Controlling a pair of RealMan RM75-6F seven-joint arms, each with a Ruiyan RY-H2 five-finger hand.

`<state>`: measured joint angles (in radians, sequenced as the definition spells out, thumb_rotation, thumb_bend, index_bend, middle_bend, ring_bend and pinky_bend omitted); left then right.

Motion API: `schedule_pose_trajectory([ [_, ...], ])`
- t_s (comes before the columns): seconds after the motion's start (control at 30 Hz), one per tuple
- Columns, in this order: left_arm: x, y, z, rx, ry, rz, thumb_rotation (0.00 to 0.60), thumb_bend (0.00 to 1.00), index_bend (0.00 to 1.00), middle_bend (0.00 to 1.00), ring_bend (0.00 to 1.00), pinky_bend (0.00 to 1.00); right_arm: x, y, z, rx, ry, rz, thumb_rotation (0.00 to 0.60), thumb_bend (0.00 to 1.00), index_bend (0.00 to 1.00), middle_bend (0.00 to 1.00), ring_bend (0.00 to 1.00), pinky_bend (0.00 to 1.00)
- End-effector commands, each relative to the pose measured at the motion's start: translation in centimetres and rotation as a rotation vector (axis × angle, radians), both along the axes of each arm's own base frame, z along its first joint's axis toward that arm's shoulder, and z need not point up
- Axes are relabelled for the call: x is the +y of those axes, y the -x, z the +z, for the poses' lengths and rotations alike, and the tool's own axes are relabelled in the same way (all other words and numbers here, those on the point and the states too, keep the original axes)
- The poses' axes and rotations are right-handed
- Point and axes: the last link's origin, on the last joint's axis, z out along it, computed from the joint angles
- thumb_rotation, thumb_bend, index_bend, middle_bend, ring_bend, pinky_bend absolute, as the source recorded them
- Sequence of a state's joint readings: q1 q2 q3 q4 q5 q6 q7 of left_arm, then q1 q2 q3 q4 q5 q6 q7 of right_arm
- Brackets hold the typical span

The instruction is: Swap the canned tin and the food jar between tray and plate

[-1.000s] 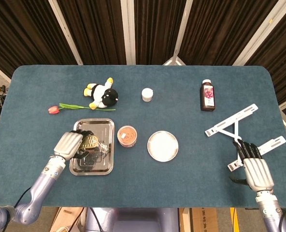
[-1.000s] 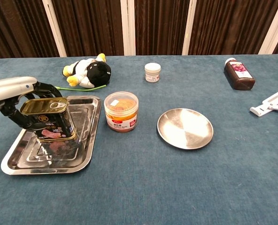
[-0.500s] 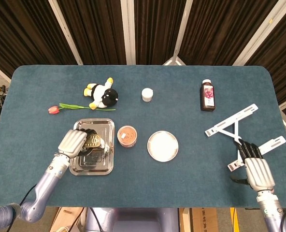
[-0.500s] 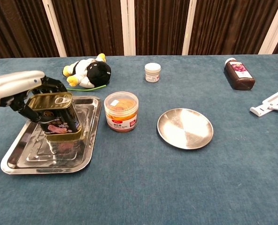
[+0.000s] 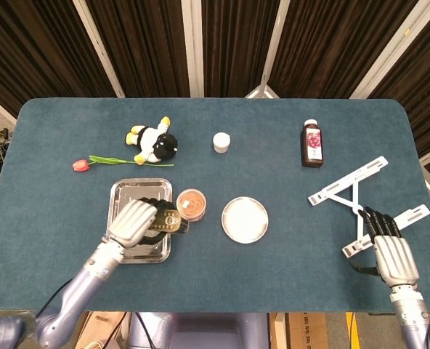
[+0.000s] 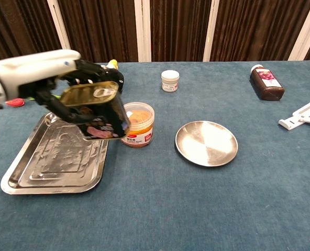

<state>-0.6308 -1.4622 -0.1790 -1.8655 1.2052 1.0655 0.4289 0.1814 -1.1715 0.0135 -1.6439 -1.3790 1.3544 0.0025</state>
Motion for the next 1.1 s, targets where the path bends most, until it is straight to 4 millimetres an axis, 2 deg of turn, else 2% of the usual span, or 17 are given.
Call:
schedule_pose_trajectory([
  [0.03, 0.1, -2.9, -3.1, 0.037, 0.015, -0.012, 0.600, 0.58, 0.40, 0.47, 0.39, 0.42, 0.0, 0.1, 0.0, -0.003, -0.003, -0.002, 0.600, 0.00, 0.02, 0.00, 0.00, 0.00],
  [0.27, -0.3, -4.6, -5.9, 0.043, 0.039, 0.004, 0.600, 0.57, 0.39, 0.46, 0.39, 0.42, -0.1, 0.3, 0.3, -0.012, 0.008, -0.004, 0.600, 0.00, 0.02, 0.00, 0.00, 0.00],
  [0.47, -0.6, -5.0, -7.6, 0.070, 0.057, 0.007, 0.600, 0.55, 0.36, 0.43, 0.38, 0.42, -0.2, 0.5, 0.8, -0.028, 0.023, -0.009, 0.600, 0.00, 0.02, 0.00, 0.00, 0.00],
  [0.73, -1.0, -5.0, -7.2, 0.097, 0.070, 0.020, 0.600, 0.49, 0.32, 0.34, 0.31, 0.38, -0.3, 0.6, 0.9, -0.049, 0.026, -0.020, 0.600, 0.00, 0.02, 0.00, 0.00, 0.00],
  [0.8, -1.0, -4.9, -7.0, 0.116, 0.069, 0.018, 0.600, 0.43, 0.30, 0.30, 0.27, 0.36, -0.3, 0.6, 0.9, -0.054, 0.030, -0.025, 0.600, 0.00, 0.02, 0.00, 0.00, 0.00],
  [0.97, -1.0, -4.7, -6.7, 0.203, 0.066, 0.012, 0.600, 0.20, 0.18, 0.10, 0.06, 0.23, -0.3, 0.7, 0.8, -0.057, 0.021, -0.032, 0.600, 0.00, 0.02, 0.00, 0.00, 0.00],
  [1.1, -1.3, -4.7, -6.7, 0.227, 0.095, 0.021, 0.600, 0.10, 0.16, 0.05, 0.02, 0.19, -0.3, 0.7, 0.7, -0.051, 0.013, -0.037, 0.600, 0.00, 0.02, 0.00, 0.00, 0.00],
])
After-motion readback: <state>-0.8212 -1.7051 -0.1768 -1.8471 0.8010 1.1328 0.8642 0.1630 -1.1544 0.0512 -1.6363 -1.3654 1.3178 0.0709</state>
